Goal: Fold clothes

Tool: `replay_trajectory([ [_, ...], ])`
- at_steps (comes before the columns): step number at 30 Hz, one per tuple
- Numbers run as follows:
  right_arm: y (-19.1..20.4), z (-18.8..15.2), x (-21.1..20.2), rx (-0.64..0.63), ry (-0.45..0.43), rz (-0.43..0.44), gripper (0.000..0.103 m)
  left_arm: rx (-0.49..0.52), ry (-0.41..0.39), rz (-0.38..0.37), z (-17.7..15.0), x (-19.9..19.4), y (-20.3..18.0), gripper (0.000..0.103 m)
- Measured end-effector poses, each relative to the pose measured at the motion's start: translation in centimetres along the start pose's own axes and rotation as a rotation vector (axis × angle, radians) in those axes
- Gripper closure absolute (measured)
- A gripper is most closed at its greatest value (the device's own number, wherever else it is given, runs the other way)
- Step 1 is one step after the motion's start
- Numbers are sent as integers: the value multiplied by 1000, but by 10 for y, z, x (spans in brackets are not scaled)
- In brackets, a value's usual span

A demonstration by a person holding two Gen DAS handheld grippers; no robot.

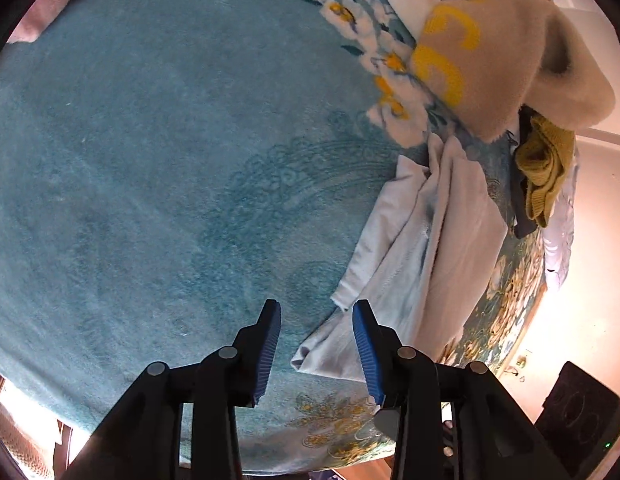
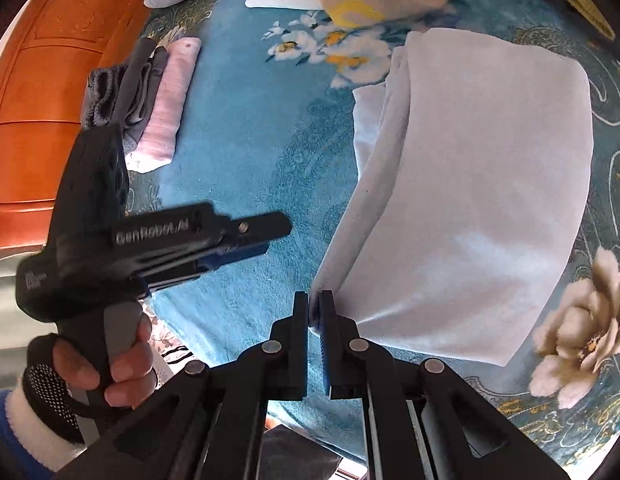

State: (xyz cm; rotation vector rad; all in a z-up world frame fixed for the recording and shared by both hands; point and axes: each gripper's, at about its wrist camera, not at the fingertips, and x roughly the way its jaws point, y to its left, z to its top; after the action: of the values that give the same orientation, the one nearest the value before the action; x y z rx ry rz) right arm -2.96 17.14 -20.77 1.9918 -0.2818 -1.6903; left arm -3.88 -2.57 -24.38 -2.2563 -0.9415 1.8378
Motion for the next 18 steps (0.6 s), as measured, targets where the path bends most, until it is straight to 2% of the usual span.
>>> replay_trajectory([
  [8,-3,-7,11,20,32,3,98,81,13,12,24,15,-32,56],
  [13,-14,-6,14,87,33,18,95,140,5,7,43,21,-54,43],
  [14,-15,-5,14,93,32,19,92,160,6,10,47,25,-59,41],
  [17,-23,-6,6,142,11,51,62,229,8,21,64,38,-76,36],
  [18,-28,-9,0,169,-4,63,60,253,9,22,71,43,-79,35],
])
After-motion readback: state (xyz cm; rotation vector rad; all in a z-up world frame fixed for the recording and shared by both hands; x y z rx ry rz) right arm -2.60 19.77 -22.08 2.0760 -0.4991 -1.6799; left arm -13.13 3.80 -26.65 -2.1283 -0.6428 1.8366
